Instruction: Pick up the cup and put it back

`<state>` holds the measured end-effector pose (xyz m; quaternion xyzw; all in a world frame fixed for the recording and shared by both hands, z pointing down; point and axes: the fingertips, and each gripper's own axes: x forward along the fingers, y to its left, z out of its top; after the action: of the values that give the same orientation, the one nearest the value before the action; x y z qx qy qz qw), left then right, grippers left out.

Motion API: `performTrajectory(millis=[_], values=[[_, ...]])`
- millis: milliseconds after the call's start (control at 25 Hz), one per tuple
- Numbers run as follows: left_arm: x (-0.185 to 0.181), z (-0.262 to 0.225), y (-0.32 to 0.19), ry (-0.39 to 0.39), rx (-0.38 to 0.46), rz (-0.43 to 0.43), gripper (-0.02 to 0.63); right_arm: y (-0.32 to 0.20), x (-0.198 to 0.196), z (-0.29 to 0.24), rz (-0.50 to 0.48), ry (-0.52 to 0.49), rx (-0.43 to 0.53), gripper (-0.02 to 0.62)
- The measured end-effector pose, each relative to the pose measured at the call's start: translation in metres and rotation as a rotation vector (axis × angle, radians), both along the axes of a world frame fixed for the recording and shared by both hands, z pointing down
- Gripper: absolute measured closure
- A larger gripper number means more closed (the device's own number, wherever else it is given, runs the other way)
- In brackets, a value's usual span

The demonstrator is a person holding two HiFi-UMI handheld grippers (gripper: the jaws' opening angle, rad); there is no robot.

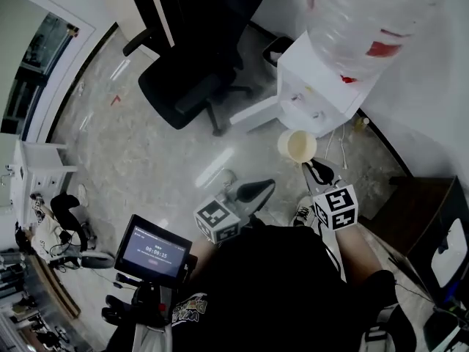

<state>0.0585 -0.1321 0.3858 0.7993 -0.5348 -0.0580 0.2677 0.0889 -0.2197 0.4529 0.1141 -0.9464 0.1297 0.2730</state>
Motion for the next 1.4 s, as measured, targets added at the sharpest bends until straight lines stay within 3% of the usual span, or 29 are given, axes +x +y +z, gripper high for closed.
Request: performTrajectory(millis=[280, 360, 480, 600, 920, 1160, 1400], values=[[-0.105, 0.012, 0.013, -0.078, 0.007, 0.206, 0.603, 0.008, -0.079, 0.011, 0.268, 0.013, -0.046, 0.540], [-0.127, 0.030, 0.013, -0.096, -0.012, 0.259, 0.603, 0.011, -0.098, 0.021, 0.312, 0.030, -0.059, 0.540], [-0.141, 0.045, 0.009, -0.060, -0.047, 0.308, 0.603, 0.014, -0.121, 0.037, 0.340, 0.052, -0.077, 0.540], [-0.140, 0.058, 0.008, -0.062, -0.051, 0.333, 0.603, 0.021, -0.128, 0.054, 0.338, 0.080, -0.084, 0.540], [-0.104, 0.110, 0.007, -0.179, -0.049, 0.415, 0.603, 0.018, -0.114, 0.121, 0.335, 0.127, -0.117, 0.540], [-0.071, 0.178, -0.002, -0.134, -0.057, 0.429, 0.603, 0.002, -0.094, 0.213, 0.366, 0.171, -0.153, 0.540], [-0.048, 0.281, -0.014, -0.054, -0.023, 0.475, 0.603, -0.020, -0.074, 0.362, 0.441, 0.240, -0.197, 0.540]])
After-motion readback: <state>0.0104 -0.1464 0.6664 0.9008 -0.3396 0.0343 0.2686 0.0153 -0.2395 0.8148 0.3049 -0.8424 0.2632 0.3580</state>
